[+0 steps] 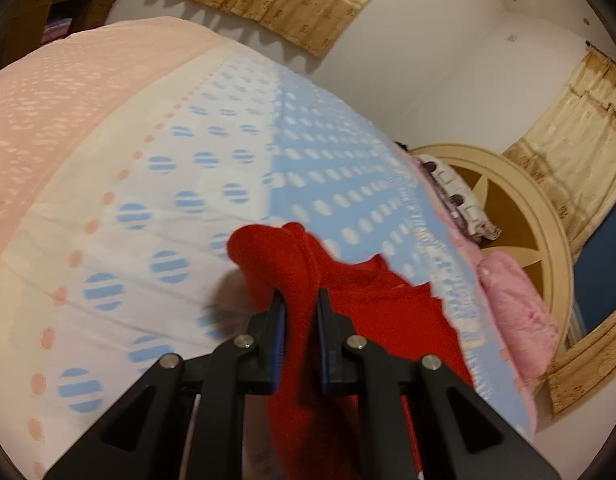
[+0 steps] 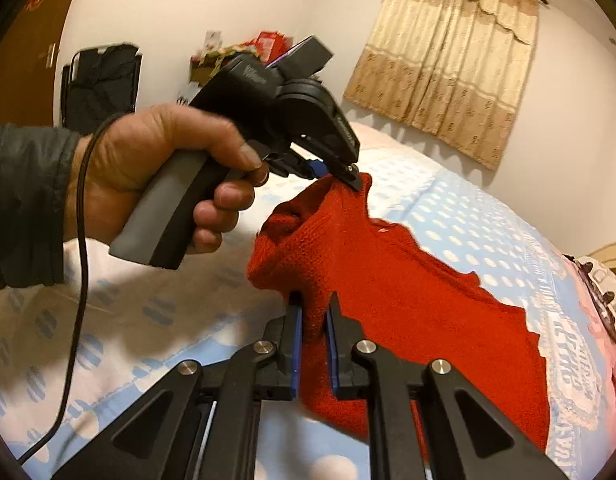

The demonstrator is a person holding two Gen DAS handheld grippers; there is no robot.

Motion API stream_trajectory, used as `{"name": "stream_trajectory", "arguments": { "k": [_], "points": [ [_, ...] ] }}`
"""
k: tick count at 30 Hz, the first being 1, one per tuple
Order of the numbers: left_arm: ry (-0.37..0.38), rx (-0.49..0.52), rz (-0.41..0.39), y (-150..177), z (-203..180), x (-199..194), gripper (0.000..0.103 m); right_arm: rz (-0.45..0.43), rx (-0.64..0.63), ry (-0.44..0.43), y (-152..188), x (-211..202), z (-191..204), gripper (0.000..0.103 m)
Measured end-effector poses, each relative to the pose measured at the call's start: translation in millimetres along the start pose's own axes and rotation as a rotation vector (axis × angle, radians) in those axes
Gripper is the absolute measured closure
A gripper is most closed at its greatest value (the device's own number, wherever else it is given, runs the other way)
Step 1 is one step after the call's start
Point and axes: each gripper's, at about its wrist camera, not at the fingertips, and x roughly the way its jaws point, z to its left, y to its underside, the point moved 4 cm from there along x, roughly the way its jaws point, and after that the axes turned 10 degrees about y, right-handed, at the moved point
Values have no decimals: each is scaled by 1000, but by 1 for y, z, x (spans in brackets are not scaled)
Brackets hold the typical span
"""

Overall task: Fold small clothes
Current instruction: 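Lift the gripped edge with both tools and fold the cardigan over again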

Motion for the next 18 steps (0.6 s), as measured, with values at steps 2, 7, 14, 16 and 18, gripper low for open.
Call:
{"name": "stream_trajectory", "arguments": {
  "k": [2, 7, 14, 16, 18],
  "points": [
    [21, -3, -6, -3, -8, 5, 89, -2, 27, 0, 2, -7, -5, 93],
    [51, 26, -13, -5, -36, 21, 89, -6, 98, 13, 9, -10, -39, 93],
    [73, 73, 4, -9, -71, 49, 89, 8, 211, 14, 23, -12, -77, 94],
    [80, 85, 16, -9, -82, 60, 89, 14, 234, 24, 27, -13, -86, 94],
    [87, 98, 26, -7, -91, 69, 90, 17, 254, 38, 34, -15, -94, 94]
  ]
}}
